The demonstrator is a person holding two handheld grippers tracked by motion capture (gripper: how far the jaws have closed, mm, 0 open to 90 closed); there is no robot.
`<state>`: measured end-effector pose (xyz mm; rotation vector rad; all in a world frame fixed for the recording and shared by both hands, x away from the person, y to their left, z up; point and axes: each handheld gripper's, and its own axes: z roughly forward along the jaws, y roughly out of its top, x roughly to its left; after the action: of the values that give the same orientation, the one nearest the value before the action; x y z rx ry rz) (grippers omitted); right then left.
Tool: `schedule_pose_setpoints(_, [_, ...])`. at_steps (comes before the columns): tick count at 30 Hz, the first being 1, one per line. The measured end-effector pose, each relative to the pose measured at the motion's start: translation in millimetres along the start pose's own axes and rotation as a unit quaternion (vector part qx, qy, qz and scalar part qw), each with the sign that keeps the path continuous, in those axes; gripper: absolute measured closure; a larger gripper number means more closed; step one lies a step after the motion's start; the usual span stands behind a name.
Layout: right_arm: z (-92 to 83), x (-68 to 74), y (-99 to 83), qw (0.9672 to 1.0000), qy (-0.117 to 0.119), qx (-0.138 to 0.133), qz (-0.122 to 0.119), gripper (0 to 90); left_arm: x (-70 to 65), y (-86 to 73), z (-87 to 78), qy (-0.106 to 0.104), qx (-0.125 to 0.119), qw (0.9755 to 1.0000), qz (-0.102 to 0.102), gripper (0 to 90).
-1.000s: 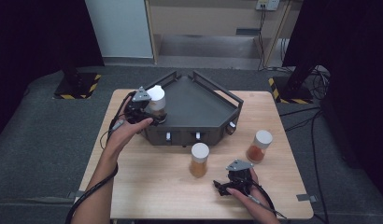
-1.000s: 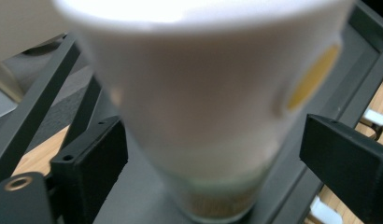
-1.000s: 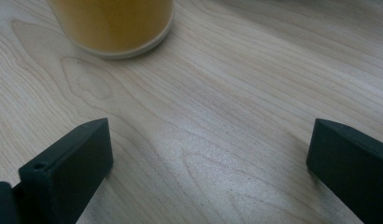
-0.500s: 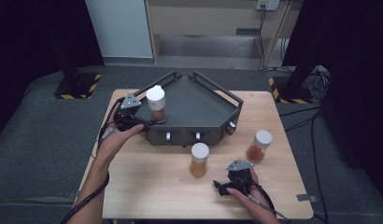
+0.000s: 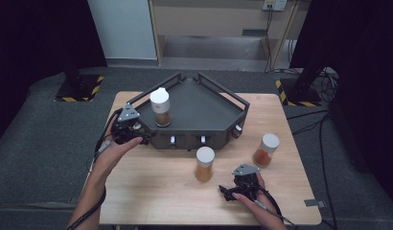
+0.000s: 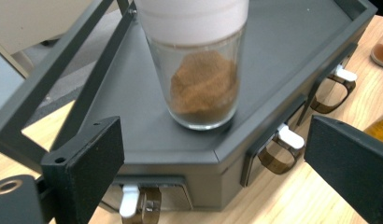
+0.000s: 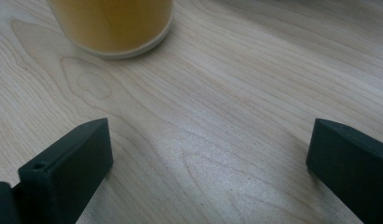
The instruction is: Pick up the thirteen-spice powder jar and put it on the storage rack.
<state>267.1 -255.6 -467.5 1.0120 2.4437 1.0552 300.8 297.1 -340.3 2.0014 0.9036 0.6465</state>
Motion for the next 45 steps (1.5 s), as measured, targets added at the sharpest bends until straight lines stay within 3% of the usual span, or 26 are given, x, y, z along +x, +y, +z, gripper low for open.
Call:
schedule_pose_setpoints(25, [0.0, 0.0, 0.0, 1.0000, 0.000, 0.000, 0.000, 0.5, -24.5, -28.4, -12.2, -0.004, 0.000, 1.0000, -0.005, 3.3])
schedule_pose_setpoints(45, [0.0, 0.0, 0.0, 1.0000, 0.000, 0.000, 0.000, 0.5, -40.6, -62.7, -11.5, -0.010, 0.015, 0.9994, -0.030, 2.6])
